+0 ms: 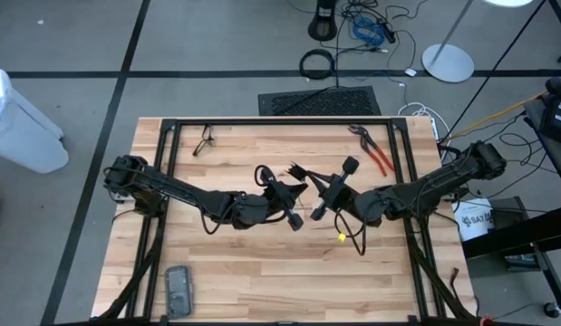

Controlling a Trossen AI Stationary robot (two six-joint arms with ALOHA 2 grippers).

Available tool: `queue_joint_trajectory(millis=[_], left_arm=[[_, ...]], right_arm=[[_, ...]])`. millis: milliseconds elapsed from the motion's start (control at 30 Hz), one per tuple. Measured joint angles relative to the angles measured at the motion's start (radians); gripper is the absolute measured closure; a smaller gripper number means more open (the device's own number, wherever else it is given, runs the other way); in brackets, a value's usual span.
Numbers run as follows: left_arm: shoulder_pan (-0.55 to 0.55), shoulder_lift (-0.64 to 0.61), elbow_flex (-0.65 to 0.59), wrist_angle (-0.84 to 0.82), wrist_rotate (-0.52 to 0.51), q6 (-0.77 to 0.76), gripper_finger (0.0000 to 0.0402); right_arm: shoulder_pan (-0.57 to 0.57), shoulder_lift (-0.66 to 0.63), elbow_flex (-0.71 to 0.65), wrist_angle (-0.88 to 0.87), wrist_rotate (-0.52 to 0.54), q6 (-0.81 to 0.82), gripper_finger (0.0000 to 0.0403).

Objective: Coil cords
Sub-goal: Coil the black wire onto the spool

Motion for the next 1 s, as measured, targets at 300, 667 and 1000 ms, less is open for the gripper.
queue_joint_trajectory(millis=[300,667,1000], left_arm=[[-0.004,0.0,0.002,-0.018,0.044,-0.005,0.0374],[-0.024,-0.001,0.004,-0.032,0.079,-0.007,0.0311],[-0.055,-0.002,0.004,-0.063,0.078,-0.034,0.0301]], right_arm=[[0.001,0.0,0.0,-0.027,-0.005,0.009,0.0403],[0.001,-0.028,0.0,-0.032,0.003,0.0,0.0403],[0.002,-0.08,0.0,-0.036,0.004,-0.017,0.0403]])
